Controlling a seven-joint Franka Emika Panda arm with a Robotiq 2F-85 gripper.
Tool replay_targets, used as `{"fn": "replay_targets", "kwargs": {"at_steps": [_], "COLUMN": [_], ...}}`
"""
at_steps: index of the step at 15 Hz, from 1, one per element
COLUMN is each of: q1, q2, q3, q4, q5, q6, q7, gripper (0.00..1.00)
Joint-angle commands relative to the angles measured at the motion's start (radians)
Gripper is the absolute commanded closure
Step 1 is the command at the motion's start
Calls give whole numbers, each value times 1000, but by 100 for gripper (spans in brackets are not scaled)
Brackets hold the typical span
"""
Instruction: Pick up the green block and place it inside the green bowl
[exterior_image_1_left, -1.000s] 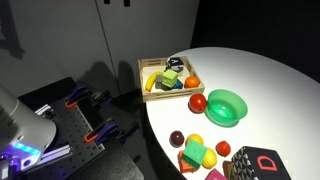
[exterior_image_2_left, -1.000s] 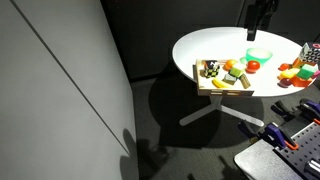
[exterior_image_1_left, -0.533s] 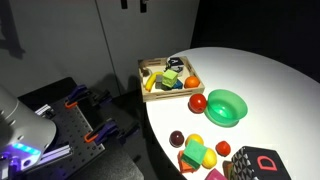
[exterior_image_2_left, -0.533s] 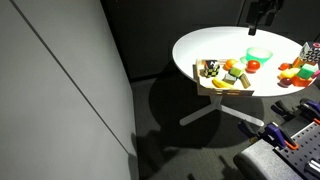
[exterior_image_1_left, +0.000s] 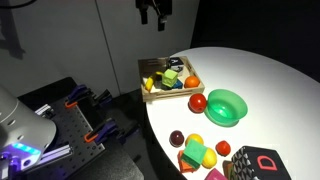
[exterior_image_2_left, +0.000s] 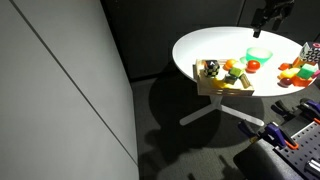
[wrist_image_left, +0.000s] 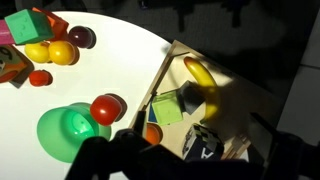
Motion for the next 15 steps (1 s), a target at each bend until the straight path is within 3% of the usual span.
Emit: {"fn": "replay_targets", "kwargs": {"at_steps": [1, 7, 15], "q1": [-34, -84, -109], "q2": [29, 92, 164], "q3": [-28, -91, -164], "q4": [-19, -55, -81], "q5": [-50, -79, 71], "q6": [54, 140, 284], "q7": [58, 58, -40], "gripper": [0, 0, 0]}}
